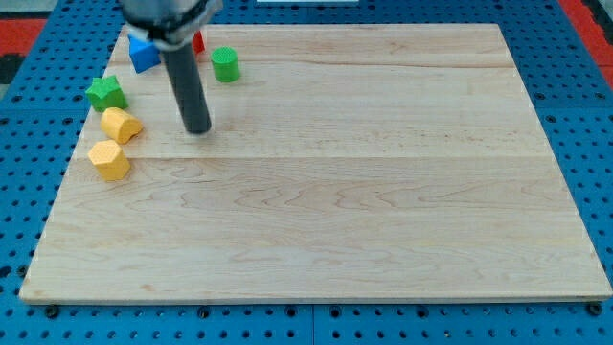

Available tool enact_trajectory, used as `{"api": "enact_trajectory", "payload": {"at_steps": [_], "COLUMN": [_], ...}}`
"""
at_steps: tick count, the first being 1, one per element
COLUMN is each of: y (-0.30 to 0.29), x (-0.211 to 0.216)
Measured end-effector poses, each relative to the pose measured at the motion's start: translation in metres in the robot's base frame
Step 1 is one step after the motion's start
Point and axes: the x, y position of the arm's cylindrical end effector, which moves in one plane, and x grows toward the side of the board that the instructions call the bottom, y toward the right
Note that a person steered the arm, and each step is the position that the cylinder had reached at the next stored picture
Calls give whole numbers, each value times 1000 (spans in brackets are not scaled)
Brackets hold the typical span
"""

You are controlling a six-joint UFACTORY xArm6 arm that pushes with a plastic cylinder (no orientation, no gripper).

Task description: Place your arm at the bottom left side of hexagon

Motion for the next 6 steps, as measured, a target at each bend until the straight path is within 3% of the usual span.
{"api": "enact_trajectory", "payload": {"at_steps": [1,2,3,4,5,6], "y": [12,-42,-131,-167,-167,-166], "x": [78,188,193,173,173,139]}}
